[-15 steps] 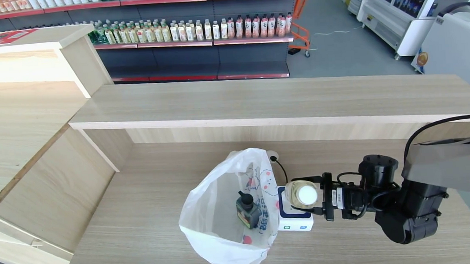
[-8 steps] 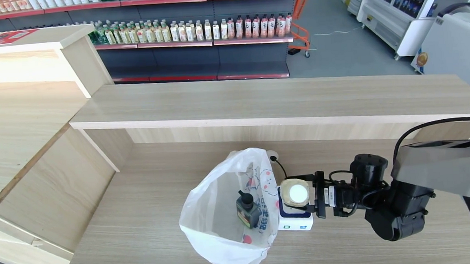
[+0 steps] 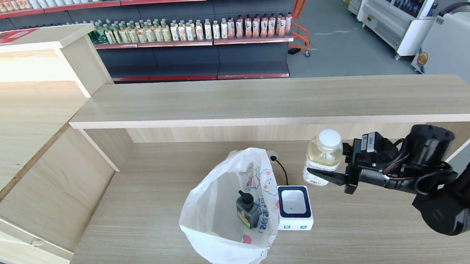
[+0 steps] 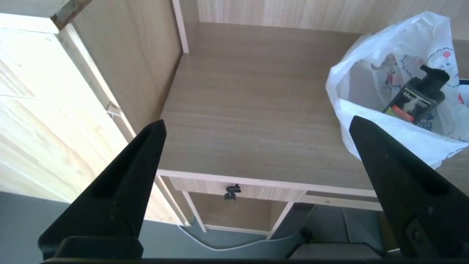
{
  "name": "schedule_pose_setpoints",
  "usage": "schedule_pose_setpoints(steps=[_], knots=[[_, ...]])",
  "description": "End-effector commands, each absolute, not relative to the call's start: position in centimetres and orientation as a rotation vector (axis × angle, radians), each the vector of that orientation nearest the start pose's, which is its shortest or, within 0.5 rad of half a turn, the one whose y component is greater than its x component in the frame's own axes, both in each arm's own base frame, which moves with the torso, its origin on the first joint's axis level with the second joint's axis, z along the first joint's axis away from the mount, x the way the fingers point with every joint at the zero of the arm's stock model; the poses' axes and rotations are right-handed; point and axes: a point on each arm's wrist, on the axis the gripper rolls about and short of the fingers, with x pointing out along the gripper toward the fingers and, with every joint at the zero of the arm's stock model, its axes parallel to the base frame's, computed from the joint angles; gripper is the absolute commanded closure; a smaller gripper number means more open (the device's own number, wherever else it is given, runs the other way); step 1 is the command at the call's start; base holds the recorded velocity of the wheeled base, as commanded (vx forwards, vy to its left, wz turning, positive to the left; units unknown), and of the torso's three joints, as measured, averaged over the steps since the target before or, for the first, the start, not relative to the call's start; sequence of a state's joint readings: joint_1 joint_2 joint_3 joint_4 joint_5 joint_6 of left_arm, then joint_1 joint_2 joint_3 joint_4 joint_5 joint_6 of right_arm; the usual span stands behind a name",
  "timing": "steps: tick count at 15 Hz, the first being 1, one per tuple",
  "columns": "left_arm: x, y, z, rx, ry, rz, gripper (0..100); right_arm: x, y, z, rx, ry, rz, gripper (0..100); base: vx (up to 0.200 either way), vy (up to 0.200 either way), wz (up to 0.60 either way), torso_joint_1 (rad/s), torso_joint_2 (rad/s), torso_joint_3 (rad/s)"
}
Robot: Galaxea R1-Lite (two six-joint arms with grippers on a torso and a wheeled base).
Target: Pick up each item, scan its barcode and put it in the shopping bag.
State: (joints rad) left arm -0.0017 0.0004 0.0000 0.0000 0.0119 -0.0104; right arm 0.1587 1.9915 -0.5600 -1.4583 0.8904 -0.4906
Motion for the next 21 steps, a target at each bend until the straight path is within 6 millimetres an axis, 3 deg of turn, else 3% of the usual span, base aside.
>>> schedule_pose_setpoints(steps=[1, 3, 5, 21], knots=[[-2.3, 0.0, 7.5, -0.011, 0.0, 0.011, 0, 25.9, 5.5, 14.3, -0.278, -0.182, 0.854, 100, 0.0, 0.0, 0.0, 0.0, 0.0, 0.0], [-2.3, 0.0, 7.5, -0.011, 0.0, 0.011, 0, 24.8, 7.6, 14.6, -0.027, -0.076, 0.715, 100, 0.0, 0.0, 0.0, 0.0, 0.0, 0.0], [-2.3, 0.0, 7.5, -0.011, 0.0, 0.011, 0, 24.8, 8.9, 14.6, 0.081, -0.043, 0.653, 100, 0.0, 0.0, 0.0, 0.0, 0.0, 0.0], [-2.3, 0.0, 7.5, -0.005, 0.0, 0.011, 0, 23.8, 7.9, 13.9, 0.093, 0.003, 0.617, 100, -0.013, 0.013, 0.0, 0.001, 0.0, 0.0]])
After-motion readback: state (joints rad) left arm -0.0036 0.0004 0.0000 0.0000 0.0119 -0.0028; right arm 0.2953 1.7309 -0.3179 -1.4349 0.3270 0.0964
